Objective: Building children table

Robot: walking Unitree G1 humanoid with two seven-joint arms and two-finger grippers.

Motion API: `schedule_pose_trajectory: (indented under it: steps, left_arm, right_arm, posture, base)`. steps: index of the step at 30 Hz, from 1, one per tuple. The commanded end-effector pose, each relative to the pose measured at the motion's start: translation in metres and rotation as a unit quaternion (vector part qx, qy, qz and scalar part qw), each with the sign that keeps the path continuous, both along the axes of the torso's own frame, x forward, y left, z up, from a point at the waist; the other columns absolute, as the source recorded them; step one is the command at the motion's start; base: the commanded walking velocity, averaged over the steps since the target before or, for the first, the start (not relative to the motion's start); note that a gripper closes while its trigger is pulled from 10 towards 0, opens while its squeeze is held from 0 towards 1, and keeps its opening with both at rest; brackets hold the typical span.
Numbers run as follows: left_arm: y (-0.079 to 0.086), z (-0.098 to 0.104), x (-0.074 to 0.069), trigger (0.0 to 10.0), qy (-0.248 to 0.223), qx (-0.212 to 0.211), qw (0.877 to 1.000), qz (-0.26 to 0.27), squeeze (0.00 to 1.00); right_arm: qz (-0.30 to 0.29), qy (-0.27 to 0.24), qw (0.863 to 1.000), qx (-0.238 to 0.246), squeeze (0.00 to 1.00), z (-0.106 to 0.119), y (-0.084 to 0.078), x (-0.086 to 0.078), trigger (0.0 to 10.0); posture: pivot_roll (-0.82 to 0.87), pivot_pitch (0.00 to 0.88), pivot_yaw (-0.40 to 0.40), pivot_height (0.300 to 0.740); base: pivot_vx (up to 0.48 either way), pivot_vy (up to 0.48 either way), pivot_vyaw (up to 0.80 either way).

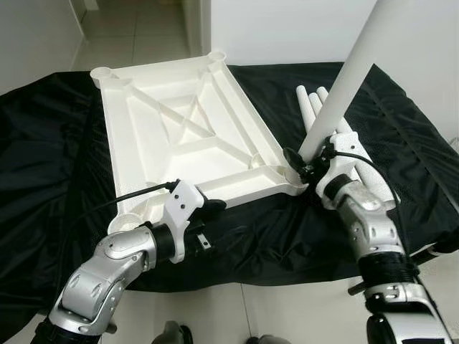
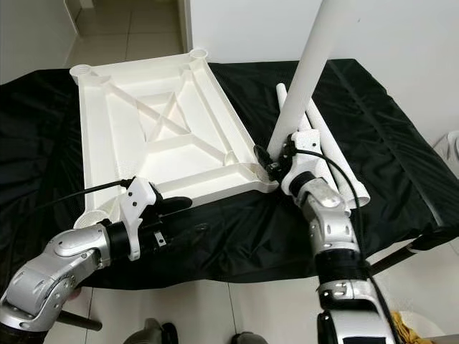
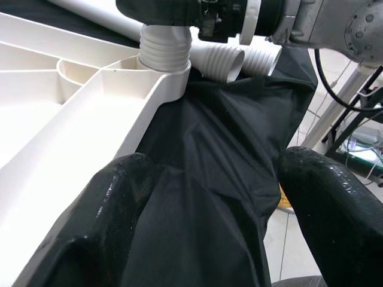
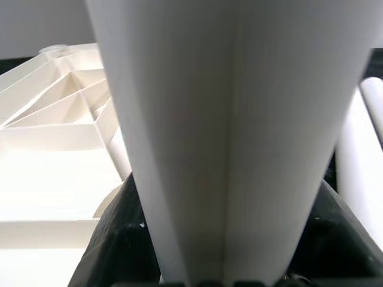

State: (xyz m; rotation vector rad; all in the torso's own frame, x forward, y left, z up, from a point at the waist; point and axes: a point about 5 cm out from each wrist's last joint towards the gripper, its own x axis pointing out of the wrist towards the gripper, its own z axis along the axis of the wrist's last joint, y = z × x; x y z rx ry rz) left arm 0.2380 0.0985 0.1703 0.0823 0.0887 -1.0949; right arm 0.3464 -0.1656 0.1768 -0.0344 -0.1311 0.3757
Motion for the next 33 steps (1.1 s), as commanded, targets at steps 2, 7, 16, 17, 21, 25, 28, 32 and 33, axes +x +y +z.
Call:
schedule_pose_trajectory:
  steps: [2,7,16,17,21,25,28,32,33]
  left_arm:
    - [-0.002,-0.002,-0.001,10.0,0.001,0.001,1.0,0.003,0.0]
    - [-0.004,-0.003,-0.001,10.0,0.0,-0.002,1.0,0.002,0.0]
    - [-0.007,-0.003,-0.001,10.0,-0.001,-0.004,1.0,-0.003,0.0]
    - [-0.007,-0.003,-0.001,10.0,-0.001,-0.005,1.0,-0.003,0.0]
    - [-0.008,-0.002,-0.001,10.0,-0.002,-0.007,1.0,-0.004,0.0]
    - [-0.009,-0.002,-0.001,10.0,-0.002,-0.007,1.0,-0.004,0.0]
    - [-0.009,-0.002,0.0,10.0,-0.003,-0.008,1.0,-0.003,0.0]
    - [-0.008,-0.002,0.0,10.0,-0.003,-0.009,1.0,-0.002,0.0]
    - [-0.008,-0.002,0.0,10.0,-0.003,-0.009,1.0,-0.002,0.0]
  right_arm:
    - [-0.02,0.039,0.999,0.016,0.0,-0.017,0.007,-0.002,10.0]
    - [-0.096,0.041,0.993,0.049,0.0,-0.018,0.019,-0.002,10.0]
    - [-0.21,0.064,0.971,0.092,0.0,-0.018,0.038,0.002,10.0]
    - [-0.224,0.067,0.968,0.093,0.0,-0.019,0.041,0.002,10.0]
    - [-0.276,0.078,0.954,0.089,0.0,-0.024,0.047,0.002,10.0]
    - [-0.289,0.084,0.95,0.084,0.0,-0.027,0.054,0.002,10.0]
    - [-0.26,0.074,0.958,0.097,0.89,-0.024,0.059,0.001,10.0]
    - [-0.218,0.049,0.968,0.114,1.0,-0.019,0.062,-0.002,10.0]
    - [-0.216,0.041,0.969,0.112,1.0,-0.017,0.061,-0.002,10.0]
  posture:
    - [-0.04,0.099,0.006,0.74]
    - [-0.04,0.087,0.003,0.74]
    - [-0.04,0.074,0.001,0.74]
    - [-0.04,0.071,0.0,0.74]
    - [-0.04,0.067,-0.002,0.74]
    - [-0.04,0.066,-0.004,0.74]
    - [-0.03,0.066,-0.004,0.74]
    - [-0.04,0.067,-0.004,0.74]
    - [-0.04,0.067,-0.004,0.74]
  base:
    - [0.0,0.0,0.0]
    - [0.0,0.0,0.0]
    - [0.0,0.0,0.0]
    - [0.0,0.0,0.0]
    - [0.0,0.0,0.0]
    - [0.0,0.0,0.0]
    - [0.0,0.0,0.0]
    - [0.0,0.0,0.0]
    - [0.0,0.0,0.0]
